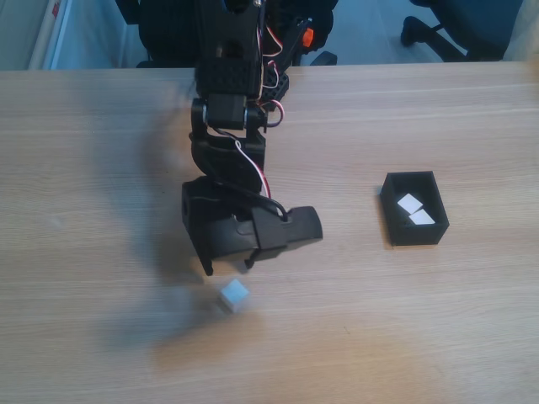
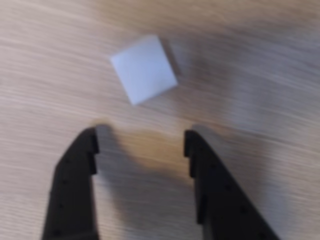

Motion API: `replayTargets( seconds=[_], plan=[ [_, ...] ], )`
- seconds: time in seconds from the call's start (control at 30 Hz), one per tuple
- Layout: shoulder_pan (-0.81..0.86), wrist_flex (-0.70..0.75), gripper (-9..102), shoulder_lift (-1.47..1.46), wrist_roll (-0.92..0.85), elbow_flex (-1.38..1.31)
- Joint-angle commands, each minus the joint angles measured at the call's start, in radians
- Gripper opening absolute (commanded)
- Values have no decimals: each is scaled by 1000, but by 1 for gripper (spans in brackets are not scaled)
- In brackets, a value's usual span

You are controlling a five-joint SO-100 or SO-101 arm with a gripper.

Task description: Pick blocks and place them in the box.

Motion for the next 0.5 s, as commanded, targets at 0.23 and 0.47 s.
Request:
replayTargets(
  seconds=[0.23,0.47],
  plan=[
    [-38,-15,18,-75,9,-161],
    [-35,-15,18,-138,2,-233]
  ],
)
